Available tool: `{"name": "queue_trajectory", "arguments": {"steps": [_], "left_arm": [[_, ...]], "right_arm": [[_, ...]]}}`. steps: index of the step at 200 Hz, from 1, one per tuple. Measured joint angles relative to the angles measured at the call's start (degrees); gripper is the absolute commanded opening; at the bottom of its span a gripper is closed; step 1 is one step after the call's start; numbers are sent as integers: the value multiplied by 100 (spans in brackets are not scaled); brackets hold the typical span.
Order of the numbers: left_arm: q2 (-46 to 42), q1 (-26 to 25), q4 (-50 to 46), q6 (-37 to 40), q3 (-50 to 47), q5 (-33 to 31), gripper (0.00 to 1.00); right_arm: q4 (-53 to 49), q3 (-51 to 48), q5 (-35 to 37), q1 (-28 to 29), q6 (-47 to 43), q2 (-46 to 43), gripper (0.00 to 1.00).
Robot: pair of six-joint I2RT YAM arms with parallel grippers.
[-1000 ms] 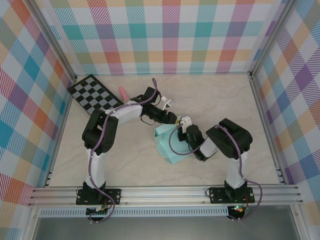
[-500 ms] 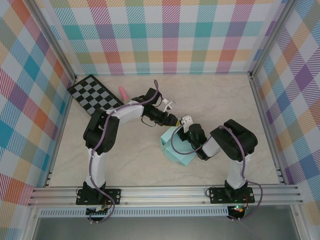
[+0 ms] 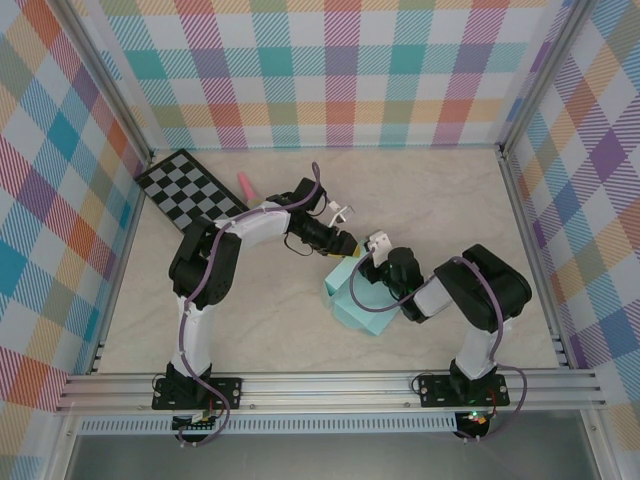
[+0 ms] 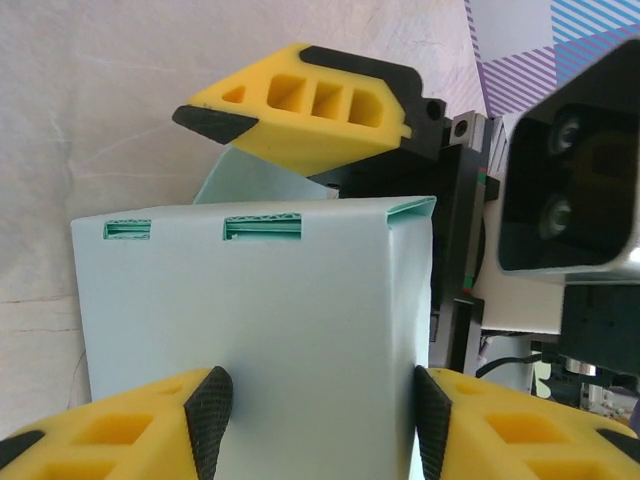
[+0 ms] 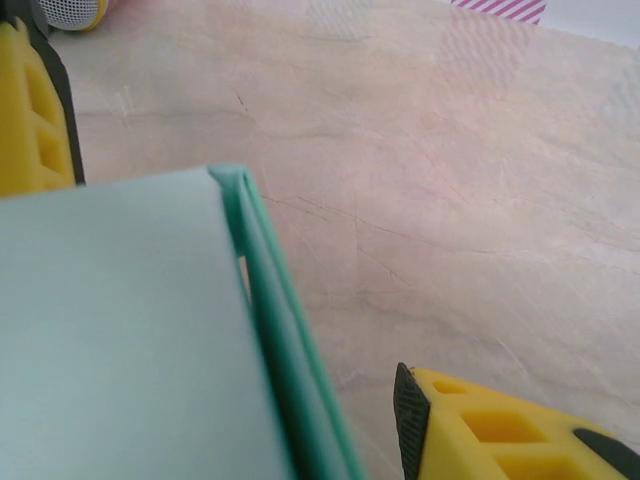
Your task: Fold the paper box
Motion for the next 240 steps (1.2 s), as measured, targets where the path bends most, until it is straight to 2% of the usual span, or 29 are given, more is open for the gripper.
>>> {"name": "queue_trajectory", "arguments": {"steps": [38, 92, 157, 183, 207, 240], "left_arm": [[20, 2, -48, 0, 11, 42, 53], [96, 2, -114, -7, 74, 170, 51], [157, 13, -68, -42, 170, 195, 51], [160, 22, 17, -44, 190, 127, 51], [177, 17, 103, -46, 190, 127, 51], [181, 17, 223, -48, 192, 83, 51]], "right_arm": [[-50, -52, -101, -11, -149, -129, 45], [-310, -98, -181, -15, -284, -420, 36], [-494, -109, -160, -11, -164, -535, 7], [-527, -109, 37, 11, -72, -553, 2], [-533, -109, 205, 33, -13, -553, 3], [-660, -31, 369, 44, 118, -553, 22]]}}
